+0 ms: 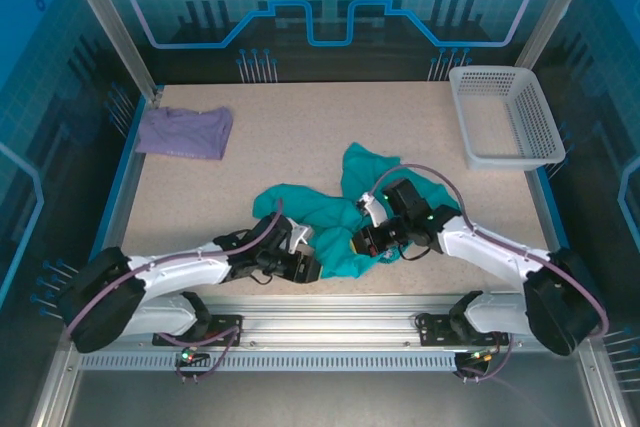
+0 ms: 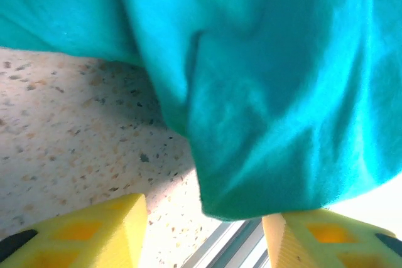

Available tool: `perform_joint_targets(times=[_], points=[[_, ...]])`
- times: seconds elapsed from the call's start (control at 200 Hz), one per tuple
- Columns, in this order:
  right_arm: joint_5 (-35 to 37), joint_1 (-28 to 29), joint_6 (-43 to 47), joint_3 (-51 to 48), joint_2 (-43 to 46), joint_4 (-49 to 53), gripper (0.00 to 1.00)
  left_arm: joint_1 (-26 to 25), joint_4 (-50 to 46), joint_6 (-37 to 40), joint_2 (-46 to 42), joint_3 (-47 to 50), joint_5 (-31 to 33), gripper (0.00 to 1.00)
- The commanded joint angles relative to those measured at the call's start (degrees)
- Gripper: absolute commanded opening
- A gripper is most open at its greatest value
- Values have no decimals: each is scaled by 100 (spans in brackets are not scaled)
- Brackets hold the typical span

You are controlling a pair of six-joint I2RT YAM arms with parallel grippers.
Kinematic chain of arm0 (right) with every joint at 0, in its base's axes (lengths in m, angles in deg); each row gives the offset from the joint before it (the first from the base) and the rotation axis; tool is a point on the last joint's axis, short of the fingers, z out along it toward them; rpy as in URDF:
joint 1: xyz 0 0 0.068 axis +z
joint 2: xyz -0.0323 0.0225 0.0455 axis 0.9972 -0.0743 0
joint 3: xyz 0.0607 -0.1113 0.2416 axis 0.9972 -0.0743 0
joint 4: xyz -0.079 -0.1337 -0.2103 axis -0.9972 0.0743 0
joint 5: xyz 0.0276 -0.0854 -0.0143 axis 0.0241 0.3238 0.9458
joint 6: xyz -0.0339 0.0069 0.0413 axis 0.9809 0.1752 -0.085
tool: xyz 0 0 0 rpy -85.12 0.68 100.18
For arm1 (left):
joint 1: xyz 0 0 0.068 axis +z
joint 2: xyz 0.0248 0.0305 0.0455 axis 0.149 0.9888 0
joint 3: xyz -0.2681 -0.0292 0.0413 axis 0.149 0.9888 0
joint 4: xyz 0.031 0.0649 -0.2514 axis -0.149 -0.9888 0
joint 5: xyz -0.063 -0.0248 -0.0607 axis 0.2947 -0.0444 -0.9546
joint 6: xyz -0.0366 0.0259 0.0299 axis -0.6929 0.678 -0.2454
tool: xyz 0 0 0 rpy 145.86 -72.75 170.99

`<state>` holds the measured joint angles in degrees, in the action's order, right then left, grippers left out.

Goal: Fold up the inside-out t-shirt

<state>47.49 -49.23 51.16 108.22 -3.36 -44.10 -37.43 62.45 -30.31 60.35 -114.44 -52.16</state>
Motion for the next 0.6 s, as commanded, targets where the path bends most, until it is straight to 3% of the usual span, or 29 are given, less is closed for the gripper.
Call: perform_joint_targets(times=[0.0,0.2,0.315,0.595], points=[[-148,339,324,-311,492,-327,2,-36,-224,5,-604,132,322,57],[19,726,352,-988,1263,-978,0,-29,-173,49,-1111,-82,18,61],[159,731,293,-1264,1584,-1146,0,-52,-235,197,-721,-460,-367,60],[316,731,338,-1322,1717,-1004,0,-357,-76,473,-29,-1076,-488,57]])
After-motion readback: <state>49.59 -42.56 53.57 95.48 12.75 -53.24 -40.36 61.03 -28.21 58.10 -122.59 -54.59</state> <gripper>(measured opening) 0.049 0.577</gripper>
